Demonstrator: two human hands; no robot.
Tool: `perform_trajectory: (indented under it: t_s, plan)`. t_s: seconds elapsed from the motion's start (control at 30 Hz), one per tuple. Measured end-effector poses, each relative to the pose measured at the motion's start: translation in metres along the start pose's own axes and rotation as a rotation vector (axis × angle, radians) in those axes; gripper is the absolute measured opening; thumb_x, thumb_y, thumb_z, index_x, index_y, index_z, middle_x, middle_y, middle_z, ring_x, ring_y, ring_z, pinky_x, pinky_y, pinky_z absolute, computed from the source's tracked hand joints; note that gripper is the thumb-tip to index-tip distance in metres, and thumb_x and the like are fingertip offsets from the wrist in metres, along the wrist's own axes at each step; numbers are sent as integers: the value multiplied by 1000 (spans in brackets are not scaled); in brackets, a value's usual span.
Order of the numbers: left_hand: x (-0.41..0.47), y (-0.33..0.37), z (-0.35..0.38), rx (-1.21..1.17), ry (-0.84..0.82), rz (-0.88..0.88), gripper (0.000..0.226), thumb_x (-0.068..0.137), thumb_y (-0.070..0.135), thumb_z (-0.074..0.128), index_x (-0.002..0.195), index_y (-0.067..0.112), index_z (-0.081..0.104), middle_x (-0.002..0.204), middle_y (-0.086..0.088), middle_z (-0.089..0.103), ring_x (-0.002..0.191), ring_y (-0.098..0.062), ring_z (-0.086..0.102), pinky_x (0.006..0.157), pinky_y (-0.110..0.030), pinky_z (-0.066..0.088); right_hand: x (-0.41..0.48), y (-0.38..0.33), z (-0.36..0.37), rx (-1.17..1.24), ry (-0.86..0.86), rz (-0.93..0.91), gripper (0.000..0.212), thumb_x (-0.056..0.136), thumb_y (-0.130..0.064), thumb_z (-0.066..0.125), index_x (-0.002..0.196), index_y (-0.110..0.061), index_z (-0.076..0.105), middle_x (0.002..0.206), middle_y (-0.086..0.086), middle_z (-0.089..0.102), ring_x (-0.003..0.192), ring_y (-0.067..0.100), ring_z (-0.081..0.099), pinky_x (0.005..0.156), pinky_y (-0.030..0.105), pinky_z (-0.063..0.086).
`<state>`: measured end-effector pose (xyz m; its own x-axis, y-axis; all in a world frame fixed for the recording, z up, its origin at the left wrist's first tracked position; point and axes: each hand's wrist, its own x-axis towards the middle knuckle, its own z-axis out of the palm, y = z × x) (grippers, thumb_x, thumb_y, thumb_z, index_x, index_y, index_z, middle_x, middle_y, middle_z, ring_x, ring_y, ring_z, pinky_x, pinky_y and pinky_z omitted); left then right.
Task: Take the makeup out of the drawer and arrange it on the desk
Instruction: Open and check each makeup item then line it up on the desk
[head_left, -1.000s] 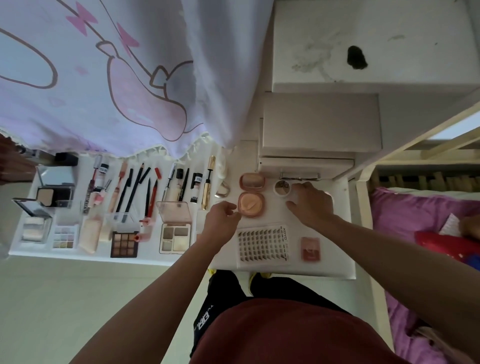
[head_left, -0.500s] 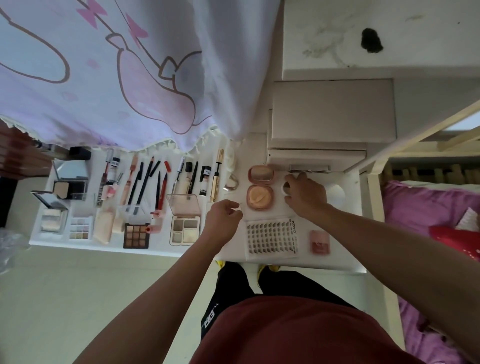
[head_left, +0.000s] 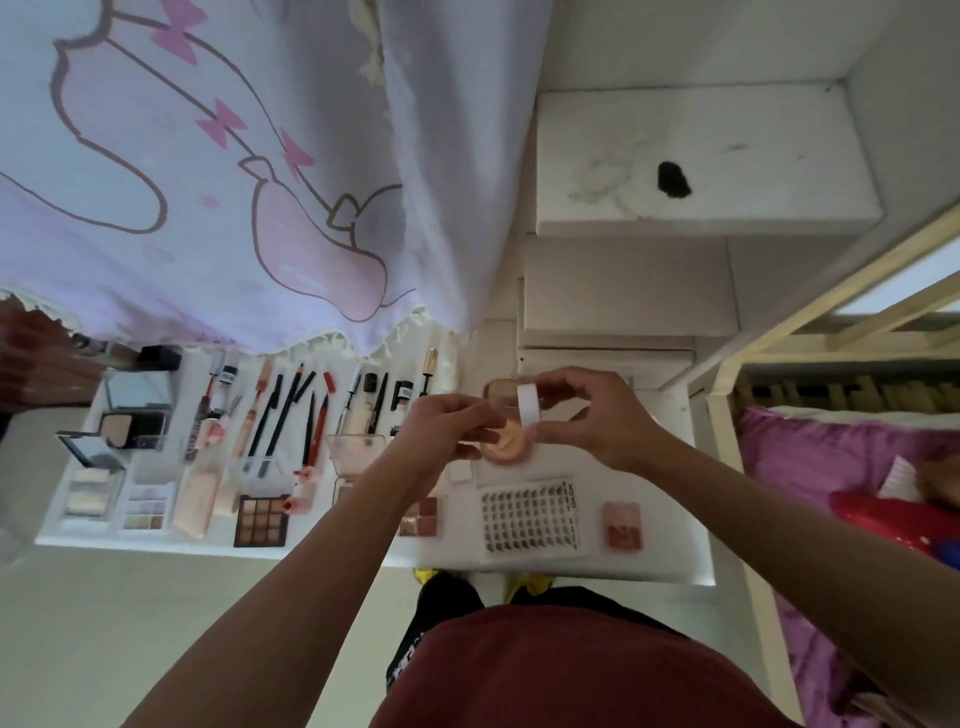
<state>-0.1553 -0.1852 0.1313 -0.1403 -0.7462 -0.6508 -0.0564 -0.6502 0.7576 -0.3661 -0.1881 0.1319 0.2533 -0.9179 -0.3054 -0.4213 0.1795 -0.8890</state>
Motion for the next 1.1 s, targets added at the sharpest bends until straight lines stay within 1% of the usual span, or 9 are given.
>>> perform_trajectory:
  t_s: [0.1,0.23,0.37,0.47,0.57,0.73,0.83,0.93,1.1]
  plan:
    - [-7,17,1,5,-70,23,33,85,20,69,104,-7,65,98,-15,73,75,-19,63,60,-26,44,-4,-12,-2,7,2,-48,59,65,-18,89,119,-20,66,104,-9,69,95,-2,62,69,8,45]
    - [-18,31,0,-19,-130,39,22,74,17,76,88,2,68,75,-5,69,65,-14,58,57,-24,42,-6,-23,0,9,-1,-78,59,65,-15,90,118,-18,66,99,-10,66,86,-7,60,67,7,44]
    - [-25,34,-3,-24,-119,60,33,60,21,79,84,1,69,65,-6,60,60,-14,52,55,-23,41,-9,-29,2,-27,-20,-120,57,67,-16,89,119,-17,65,99,-9,64,76,-12,57,64,6,42]
    - [-28,33,-5,-34,-105,71,21,62,19,80,75,6,70,64,-8,56,59,-15,49,53,-22,41,-10,-31,3,-107,-44,-148,58,68,-30,88,120,-21,65,105,-10,62,90,-1,58,67,9,40]
    - [-30,32,-7,-26,-107,82,8,73,10,77,75,6,70,65,-8,55,60,-15,48,54,-23,40,-10,-31,4,-136,-38,-172,55,66,-33,89,116,-23,67,102,-8,61,90,4,57,68,10,39]
    - [-33,30,-6,-44,-107,106,5,76,5,74,73,8,72,67,-7,57,61,-14,48,59,-24,40,-14,-33,5,-206,16,-272,52,65,-35,89,110,-20,68,94,-9,57,84,9,57,70,24,44]
    - [-35,31,-5,-42,-116,108,9,70,12,78,73,6,73,65,-6,57,60,-14,47,58,-24,39,-16,-33,6,-285,54,-349,53,64,-42,85,110,-23,67,91,-14,55,79,8,55,72,34,49]
    - [-35,32,-4,-72,-110,105,16,61,20,80,70,8,74,64,-8,55,60,-15,47,58,-24,38,-16,-31,6,-324,84,-385,55,65,-43,81,115,-26,65,90,-15,53,77,8,54,71,38,50]
    - [-34,33,-5,-86,-96,125,20,59,21,81,72,9,75,69,-11,58,66,-18,50,61,-25,41,-16,-31,5,-270,46,-316,65,69,-51,77,126,-25,60,92,-17,53,80,6,54,76,37,51]
